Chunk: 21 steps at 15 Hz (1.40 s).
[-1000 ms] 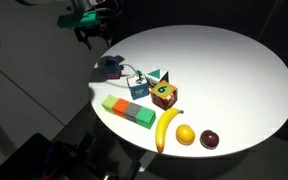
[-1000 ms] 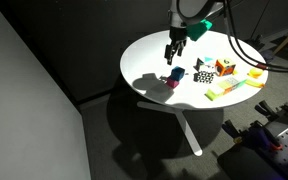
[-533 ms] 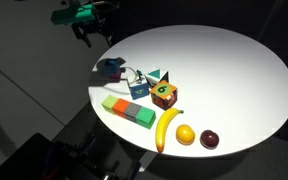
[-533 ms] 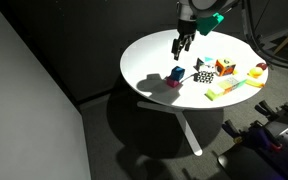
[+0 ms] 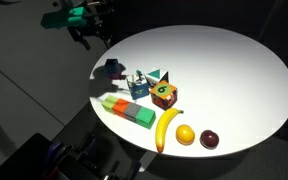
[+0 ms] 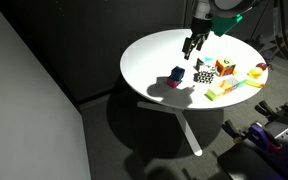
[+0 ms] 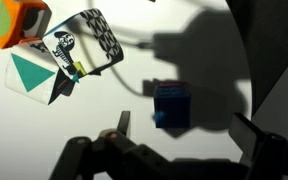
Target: Put the blue block on top of the pink block
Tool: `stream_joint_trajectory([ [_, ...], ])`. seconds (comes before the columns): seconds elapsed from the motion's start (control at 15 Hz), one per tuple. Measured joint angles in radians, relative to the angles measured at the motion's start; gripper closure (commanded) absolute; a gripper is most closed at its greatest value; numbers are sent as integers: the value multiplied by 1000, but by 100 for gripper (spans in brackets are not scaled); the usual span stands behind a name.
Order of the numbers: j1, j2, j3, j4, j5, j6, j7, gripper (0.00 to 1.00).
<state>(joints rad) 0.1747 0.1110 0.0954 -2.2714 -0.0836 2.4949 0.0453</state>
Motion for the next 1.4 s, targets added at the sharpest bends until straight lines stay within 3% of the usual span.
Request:
stream_joint_trajectory([
  [0.6, 0, -136, 5, -84, 115, -130, -1, 0],
  [1.4, -8, -254, 5, -74, 125, -261, -1, 0],
])
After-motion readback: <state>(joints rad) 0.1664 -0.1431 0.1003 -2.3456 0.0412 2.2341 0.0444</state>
